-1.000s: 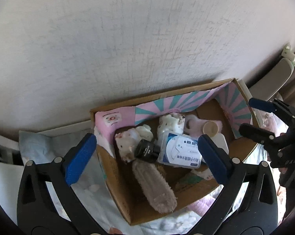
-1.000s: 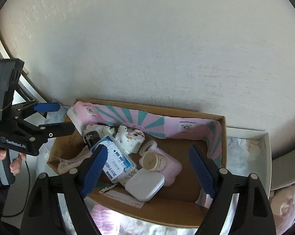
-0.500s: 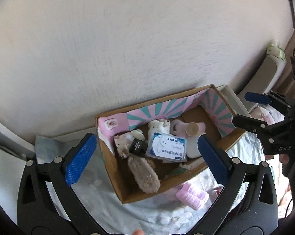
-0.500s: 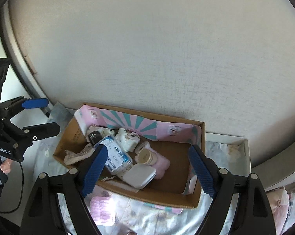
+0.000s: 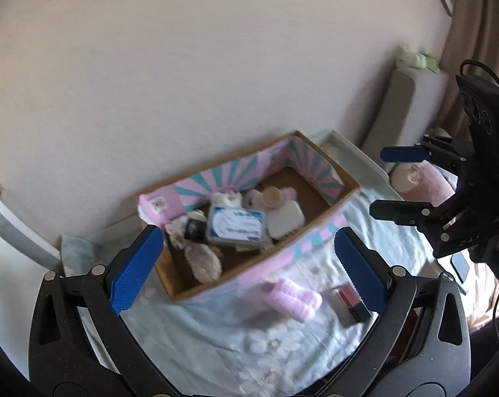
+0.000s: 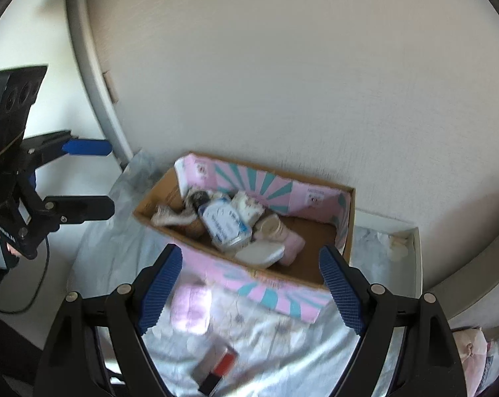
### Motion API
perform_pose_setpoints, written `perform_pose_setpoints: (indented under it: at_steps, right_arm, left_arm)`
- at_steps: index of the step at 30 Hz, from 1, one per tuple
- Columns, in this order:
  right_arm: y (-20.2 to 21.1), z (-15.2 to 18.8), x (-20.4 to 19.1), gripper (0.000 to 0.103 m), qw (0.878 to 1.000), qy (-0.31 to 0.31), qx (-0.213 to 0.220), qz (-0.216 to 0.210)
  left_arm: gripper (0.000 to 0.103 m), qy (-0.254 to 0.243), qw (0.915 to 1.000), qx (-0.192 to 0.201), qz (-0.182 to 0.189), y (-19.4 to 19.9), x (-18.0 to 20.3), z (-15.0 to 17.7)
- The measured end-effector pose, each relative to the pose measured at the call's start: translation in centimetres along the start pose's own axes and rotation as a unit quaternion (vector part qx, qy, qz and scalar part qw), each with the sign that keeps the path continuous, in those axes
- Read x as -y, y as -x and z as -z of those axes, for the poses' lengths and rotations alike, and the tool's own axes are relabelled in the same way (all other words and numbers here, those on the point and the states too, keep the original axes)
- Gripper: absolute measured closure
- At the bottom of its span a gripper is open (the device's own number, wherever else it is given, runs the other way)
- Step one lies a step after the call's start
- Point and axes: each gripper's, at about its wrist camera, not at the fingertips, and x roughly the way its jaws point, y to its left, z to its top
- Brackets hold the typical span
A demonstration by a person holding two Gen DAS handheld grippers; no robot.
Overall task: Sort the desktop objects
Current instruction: 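Withdraw both tools from the box toward the remaining items, then grasp the pink fluffy sock with left tool while right tool grasps the red lipstick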
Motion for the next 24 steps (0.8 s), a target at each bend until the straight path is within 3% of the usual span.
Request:
perform_pose_setpoints:
  at_steps: [9,16,21,24]
  right_arm:
    - [-1.3,5.5,-1.6,0.021,0.999,0.026,-0.040,0.002]
    - [-3.5,10.2,-2.2,0.021,0.999,0.018,-0.051,-0.003]
    - [-5.4,13.5,-2.9,0.040,0.999,0.016,-0.048,0.006]
    - [-6.0,14.9,-3.6,0.041,0.999,0.018,-0.042,0.009]
  left_arm:
    - [0.000,-0.022,0.9980,-0.049,0.032,-3.8,3.4,4.9]
    - [0.000,-0.039,0.9961,-0.064,0.047,-8.0,4.4,7.8]
    - [0.000,-0.041,0.9963,-0.057,0.049,-11.5,4.5,9.9]
    - [0.001,-0.035,0.9968,-0.047,0.053,-12.8,4.4,10.9]
